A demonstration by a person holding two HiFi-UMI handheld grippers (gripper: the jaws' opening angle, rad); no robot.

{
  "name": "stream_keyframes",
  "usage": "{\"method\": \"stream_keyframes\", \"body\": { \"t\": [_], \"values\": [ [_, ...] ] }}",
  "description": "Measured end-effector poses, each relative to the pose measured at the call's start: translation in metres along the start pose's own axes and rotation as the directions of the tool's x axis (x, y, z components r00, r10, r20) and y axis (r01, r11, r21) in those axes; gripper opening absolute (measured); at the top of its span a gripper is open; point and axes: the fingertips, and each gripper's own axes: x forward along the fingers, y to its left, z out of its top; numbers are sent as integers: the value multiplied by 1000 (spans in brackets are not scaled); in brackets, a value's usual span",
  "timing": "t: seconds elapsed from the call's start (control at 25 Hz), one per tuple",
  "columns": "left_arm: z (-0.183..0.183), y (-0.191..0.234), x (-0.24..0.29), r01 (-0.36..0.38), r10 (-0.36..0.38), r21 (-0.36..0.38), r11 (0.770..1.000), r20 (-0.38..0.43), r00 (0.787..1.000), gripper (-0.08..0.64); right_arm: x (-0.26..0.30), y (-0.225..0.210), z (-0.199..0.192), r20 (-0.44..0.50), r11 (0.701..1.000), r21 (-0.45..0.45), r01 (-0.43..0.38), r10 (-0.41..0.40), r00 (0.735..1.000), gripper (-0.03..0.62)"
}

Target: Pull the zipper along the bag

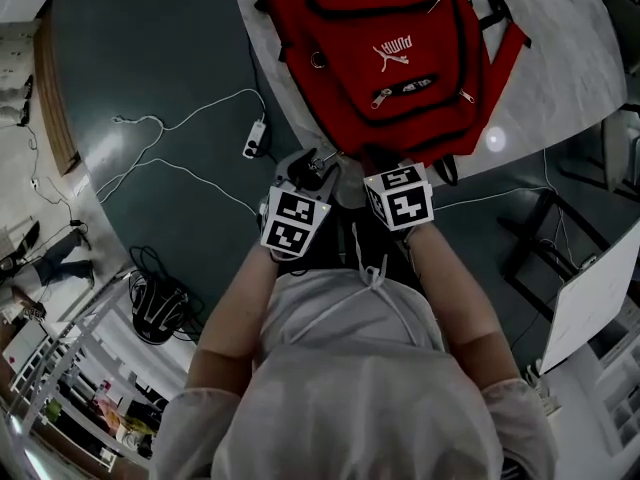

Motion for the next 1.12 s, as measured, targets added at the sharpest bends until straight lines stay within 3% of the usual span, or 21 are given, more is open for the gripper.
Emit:
{"method": "stream_keyframes", "body": {
  "t": [0.2,0.32,0.48,0.72,1.12],
  "values": [
    [-2,-2,13,-28,37,126,992,-69,997,172,4,0,0,-44,999,-22,-26,25,999,26],
    [-7,-4,18,-7,24,143,990,-120,993,152,5,1,1,-85,999,-23,-49,47,995,26],
    [-12,-1,23,-18,48,180,984,-165,985,64,6,3,1,-92,998,-16,-67,65,994,26],
    [-14,-6,25,23,34,239,971,-233,972,32,5,3,1,-82,998,3,-62,62,995,26],
    [-15,-3,24,42,9,188,981,-262,965,23,5,3,-1,-80,998,-6,-69,68,994,26]
  ]
}}
